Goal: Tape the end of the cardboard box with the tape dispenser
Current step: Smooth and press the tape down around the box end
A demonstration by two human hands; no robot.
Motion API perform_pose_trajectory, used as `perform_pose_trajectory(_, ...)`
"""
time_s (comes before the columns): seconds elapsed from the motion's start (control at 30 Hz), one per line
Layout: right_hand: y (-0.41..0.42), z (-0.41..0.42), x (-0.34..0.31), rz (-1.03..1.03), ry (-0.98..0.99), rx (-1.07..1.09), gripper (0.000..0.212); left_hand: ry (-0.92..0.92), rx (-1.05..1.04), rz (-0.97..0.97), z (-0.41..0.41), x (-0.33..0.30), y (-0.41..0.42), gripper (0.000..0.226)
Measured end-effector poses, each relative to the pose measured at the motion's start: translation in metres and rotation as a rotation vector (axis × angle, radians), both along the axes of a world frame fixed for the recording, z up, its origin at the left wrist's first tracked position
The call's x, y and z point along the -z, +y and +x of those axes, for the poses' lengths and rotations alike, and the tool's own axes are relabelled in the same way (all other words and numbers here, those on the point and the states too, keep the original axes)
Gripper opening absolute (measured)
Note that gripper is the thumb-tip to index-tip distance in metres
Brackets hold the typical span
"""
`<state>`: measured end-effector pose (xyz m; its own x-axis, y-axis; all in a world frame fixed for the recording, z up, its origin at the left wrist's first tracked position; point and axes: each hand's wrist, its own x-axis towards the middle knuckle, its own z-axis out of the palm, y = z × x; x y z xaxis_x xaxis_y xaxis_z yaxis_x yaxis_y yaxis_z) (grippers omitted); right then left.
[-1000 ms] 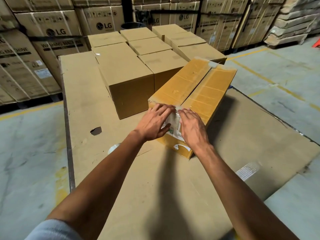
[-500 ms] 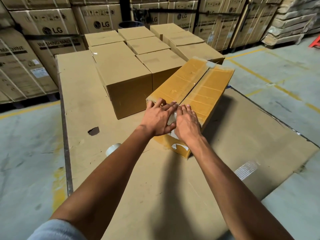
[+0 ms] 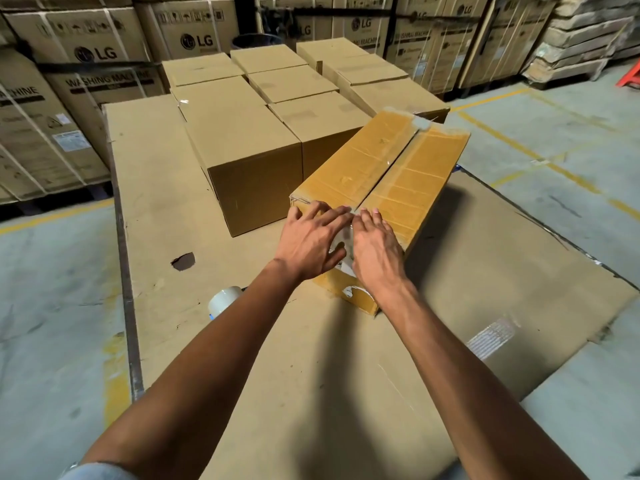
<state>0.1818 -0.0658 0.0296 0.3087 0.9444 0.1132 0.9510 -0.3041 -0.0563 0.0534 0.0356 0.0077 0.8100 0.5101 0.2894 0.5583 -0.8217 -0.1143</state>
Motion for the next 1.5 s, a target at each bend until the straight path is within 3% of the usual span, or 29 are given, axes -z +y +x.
perform_pose_trajectory(0.17,0.009,-0.008,-0.022,-0.08,-0.03,0.078,0.071,0.086,-0.089,-0.015,0.014,-0.019,-0.003,0.08)
perform_pose_trajectory(0.27,0.004,-0.008,-0.025,-0.097,-0.055,0.044,0.079,0.131,-0.119,-0.026,0.014,-0.022,-0.009,0.086)
perform_pose_trajectory(0.47,-0.018,0.01,-0.006,0.088,-0.044,0.0,0.059,0.018,-0.049,-0.051,-0.01,-0.01,-0.011,0.077)
perform_pose_trajectory(0.67,-0.011,0.008,-0.01,-0.084,-0.131,0.018,0.083,0.066,-0.078,-0.043,-0.001,-0.007,-0.007,0.078)
perform_pose_trajectory(0.87,0.005,0.01,-0.017,-0.133,-0.161,0.014,0.089,0.143,-0.153,-0.061,0.022,-0.02,-0.003,0.091)
perform_pose_trajectory(1.0,-0.008,0.032,-0.007,0.0,0.027,-0.099,0.083,0.108,-0.166,-0.127,0.021,-0.014,-0.014,0.1)
perform_pose_trajectory(1.1,-0.021,0.053,-0.002,0.064,0.118,-0.06,0.084,0.029,-0.1,-0.175,0.023,-0.009,-0.026,0.101)
perform_pose_trajectory(1.27,-0.03,0.057,-0.013,0.166,0.53,0.056,0.063,-0.035,0.007,-0.227,0.044,-0.006,-0.051,0.101)
perform_pose_trajectory(1.5,-0.03,0.052,-0.029,0.168,0.632,-0.134,0.058,-0.064,-0.108,-0.175,0.041,-0.004,-0.055,0.078)
